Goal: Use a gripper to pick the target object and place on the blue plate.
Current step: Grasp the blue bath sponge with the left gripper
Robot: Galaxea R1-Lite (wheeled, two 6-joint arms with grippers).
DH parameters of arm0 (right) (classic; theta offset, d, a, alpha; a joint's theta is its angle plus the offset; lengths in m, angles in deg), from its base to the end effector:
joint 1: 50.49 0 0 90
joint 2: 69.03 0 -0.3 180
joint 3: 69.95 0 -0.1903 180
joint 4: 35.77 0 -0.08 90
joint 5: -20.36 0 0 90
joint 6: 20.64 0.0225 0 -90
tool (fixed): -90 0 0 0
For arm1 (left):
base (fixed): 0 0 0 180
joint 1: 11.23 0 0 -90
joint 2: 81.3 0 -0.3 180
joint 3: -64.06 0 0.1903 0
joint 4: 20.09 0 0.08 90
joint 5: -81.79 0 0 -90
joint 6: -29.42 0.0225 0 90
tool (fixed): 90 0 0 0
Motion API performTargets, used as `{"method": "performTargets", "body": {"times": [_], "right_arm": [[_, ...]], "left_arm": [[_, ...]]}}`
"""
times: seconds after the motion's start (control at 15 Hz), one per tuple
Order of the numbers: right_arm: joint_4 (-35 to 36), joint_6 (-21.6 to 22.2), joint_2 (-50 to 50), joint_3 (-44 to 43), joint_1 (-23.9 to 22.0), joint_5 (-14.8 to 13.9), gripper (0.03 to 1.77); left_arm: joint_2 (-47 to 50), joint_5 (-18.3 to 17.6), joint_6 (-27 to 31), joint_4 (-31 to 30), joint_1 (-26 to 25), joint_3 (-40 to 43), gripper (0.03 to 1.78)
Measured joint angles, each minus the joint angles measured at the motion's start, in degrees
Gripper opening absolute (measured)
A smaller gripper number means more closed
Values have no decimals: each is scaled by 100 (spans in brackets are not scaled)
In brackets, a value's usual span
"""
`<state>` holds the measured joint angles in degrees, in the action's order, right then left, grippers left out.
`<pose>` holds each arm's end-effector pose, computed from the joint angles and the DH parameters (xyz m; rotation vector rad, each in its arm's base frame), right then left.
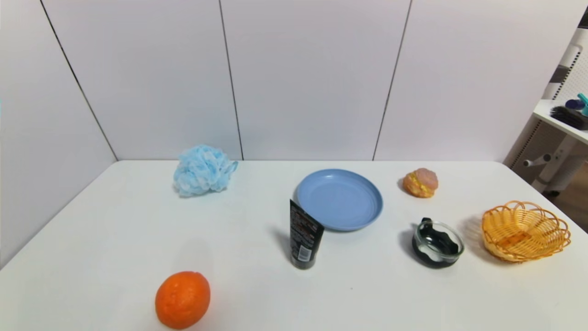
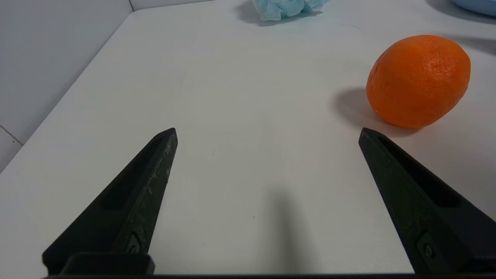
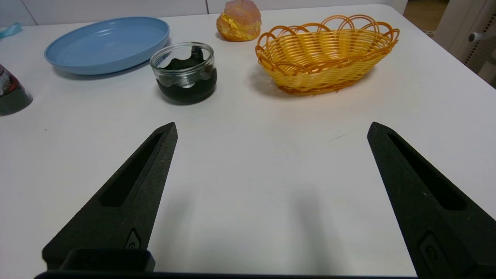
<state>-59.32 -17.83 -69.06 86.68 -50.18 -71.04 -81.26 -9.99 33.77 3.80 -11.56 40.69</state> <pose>-0.0228 -0.0007 0.0752 0.0490 0.0032 -0.0191 -0.0229 -0.0008 0.0745 0.0758 0.0074 -0.0256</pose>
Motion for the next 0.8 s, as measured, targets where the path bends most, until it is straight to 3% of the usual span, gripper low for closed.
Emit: {"method": "performTargets", "body": {"times": [0.8], "right_arm": [[2,0,0,0,2,0,169]], "left_arm": [[-5,13,5,10,2,-24,169]]}}
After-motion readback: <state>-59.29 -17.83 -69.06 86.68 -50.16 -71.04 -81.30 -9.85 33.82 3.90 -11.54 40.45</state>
